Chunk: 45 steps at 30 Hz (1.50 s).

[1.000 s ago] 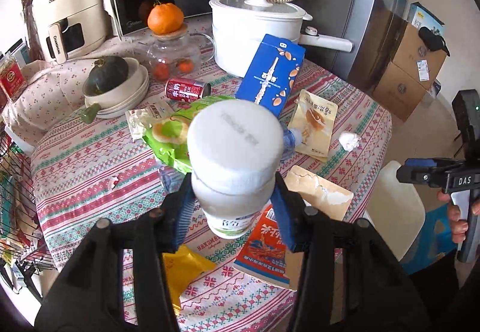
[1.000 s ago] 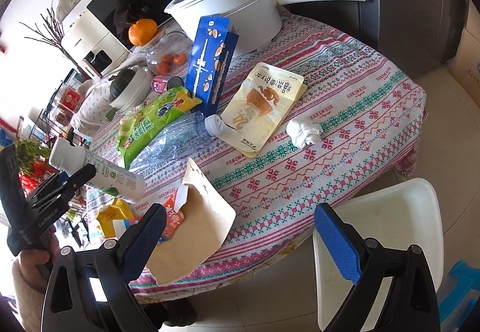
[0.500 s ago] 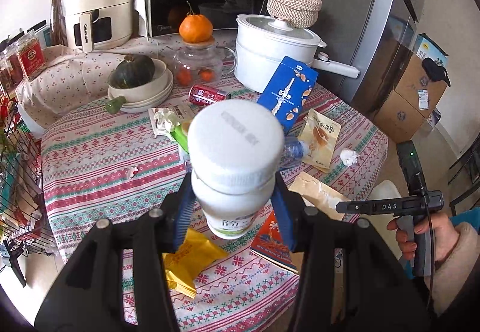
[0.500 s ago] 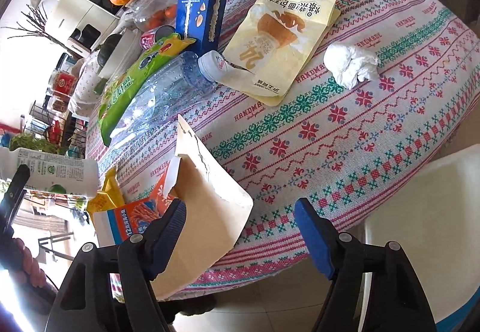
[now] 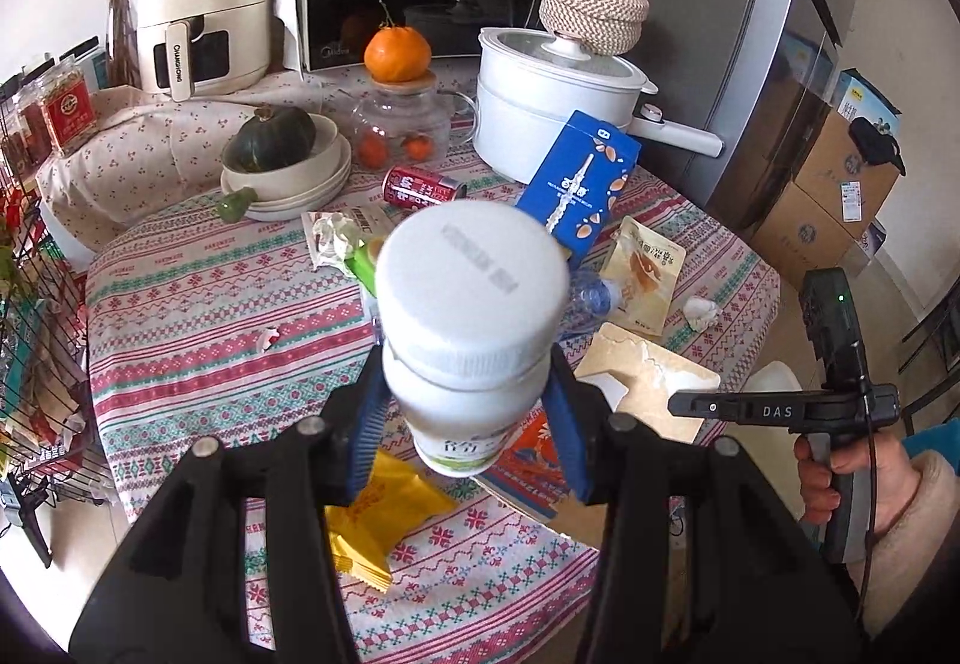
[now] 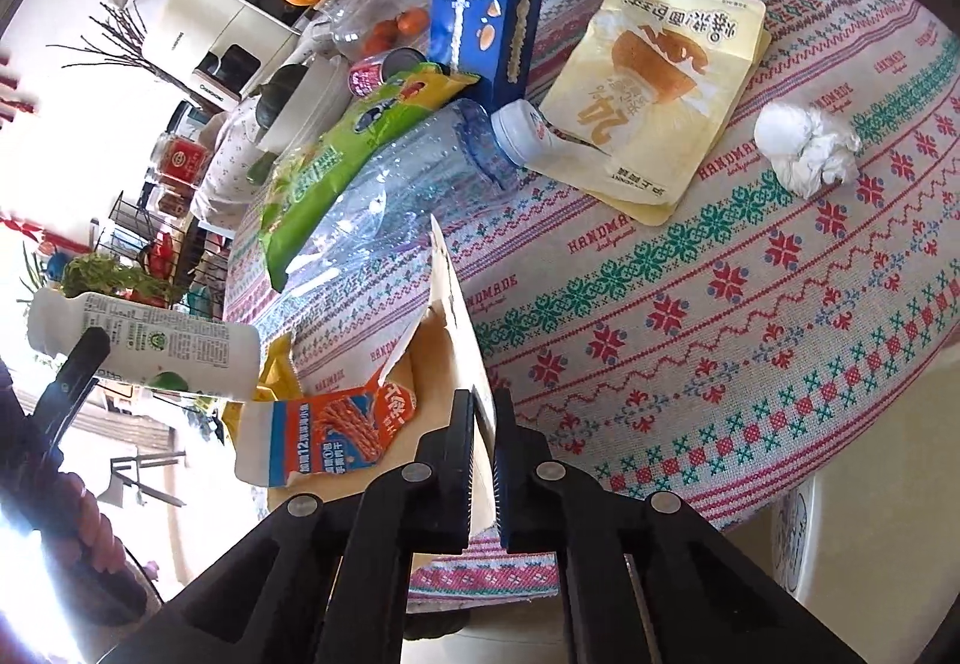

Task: Collect trash
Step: 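Lift the yogurt bottle with the left tool while the right tool grasps the juice carton and paper bag, then lower both tools over the white bin and open them to drop the items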

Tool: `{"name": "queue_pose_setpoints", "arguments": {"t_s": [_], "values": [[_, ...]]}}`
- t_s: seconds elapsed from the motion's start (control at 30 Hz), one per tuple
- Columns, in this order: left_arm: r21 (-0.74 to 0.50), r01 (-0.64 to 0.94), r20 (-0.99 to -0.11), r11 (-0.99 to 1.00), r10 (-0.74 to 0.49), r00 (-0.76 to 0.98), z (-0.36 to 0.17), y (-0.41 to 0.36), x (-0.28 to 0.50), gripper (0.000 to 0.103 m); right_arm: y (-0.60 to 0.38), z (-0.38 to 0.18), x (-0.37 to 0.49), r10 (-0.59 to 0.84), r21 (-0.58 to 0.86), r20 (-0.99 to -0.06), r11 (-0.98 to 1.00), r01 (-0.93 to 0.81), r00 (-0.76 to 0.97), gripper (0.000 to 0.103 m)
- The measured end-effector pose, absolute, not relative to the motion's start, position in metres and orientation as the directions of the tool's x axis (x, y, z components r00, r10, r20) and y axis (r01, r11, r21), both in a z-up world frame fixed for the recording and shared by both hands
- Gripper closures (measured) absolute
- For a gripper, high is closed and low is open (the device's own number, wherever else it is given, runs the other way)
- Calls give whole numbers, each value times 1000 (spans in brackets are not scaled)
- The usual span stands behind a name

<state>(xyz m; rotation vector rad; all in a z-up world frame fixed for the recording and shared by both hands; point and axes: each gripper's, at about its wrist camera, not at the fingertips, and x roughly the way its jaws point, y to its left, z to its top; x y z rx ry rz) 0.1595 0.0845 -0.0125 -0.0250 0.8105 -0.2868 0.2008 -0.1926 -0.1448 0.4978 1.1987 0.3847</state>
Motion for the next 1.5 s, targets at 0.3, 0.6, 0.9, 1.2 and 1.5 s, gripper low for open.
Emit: {"name": "queue_pose_setpoints", "arguments": {"t_s": [0.3,0.6,0.9,1.2,1.5], "values": [[-149,307,-676,940,-324,662,-3,51,152,52,-228,-64,162,428,458,-737,885,-79,523,102],[-169,468,-667,867,-450,593,1,-28,131,52,-328,-17,91,195,299,-729,953,49,656,102],[-232,619,-718,751,-561,412,-35,-147,104,52,-404,-94,72,6,120,-892,967,224,453,102],[-207,665,-774,717,-536,337,-70,-210,95,52,-419,-163,89,138,222,-936,945,239,323,99],[-204,669,-838,715,-481,258,-110,-242,101,52,-456,-138,75,185,317,-924,859,401,335,53]]}}
